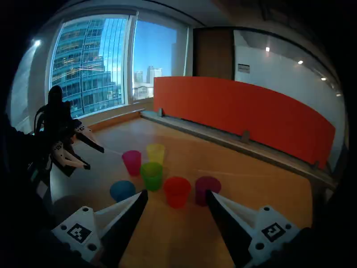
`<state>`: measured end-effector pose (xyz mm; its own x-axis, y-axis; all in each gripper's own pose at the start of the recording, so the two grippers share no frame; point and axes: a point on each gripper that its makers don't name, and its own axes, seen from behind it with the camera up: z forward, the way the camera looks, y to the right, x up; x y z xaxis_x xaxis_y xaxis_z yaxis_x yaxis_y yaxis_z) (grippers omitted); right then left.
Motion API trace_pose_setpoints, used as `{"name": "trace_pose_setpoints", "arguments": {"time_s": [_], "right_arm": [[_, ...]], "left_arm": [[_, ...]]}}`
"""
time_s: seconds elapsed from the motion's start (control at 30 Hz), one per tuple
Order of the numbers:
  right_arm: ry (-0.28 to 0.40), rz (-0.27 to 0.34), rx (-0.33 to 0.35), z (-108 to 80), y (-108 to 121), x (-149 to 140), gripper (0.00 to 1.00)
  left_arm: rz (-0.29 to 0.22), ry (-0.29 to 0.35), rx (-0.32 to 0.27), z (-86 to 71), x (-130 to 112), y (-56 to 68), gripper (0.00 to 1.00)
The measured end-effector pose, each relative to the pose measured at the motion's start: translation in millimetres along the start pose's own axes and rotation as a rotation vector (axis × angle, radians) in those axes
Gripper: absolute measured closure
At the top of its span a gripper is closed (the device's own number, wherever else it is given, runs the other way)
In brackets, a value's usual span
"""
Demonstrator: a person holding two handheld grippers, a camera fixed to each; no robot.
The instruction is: Pour water
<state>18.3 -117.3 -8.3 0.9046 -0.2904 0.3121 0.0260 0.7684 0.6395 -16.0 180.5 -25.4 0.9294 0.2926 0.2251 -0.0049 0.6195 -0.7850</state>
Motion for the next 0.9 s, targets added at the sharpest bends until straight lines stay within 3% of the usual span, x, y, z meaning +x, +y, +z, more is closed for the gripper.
{"name": "trace_pose_setpoints", "arguments": {"time_s": [0.9], "right_arm": [[-0.028, 0.020, 0.016, 23.0, 7, -10, 0.00]], "left_arm": [[0.004, -0.093, -0.070, 43.2, -45, 16.9, 0.10]]}}
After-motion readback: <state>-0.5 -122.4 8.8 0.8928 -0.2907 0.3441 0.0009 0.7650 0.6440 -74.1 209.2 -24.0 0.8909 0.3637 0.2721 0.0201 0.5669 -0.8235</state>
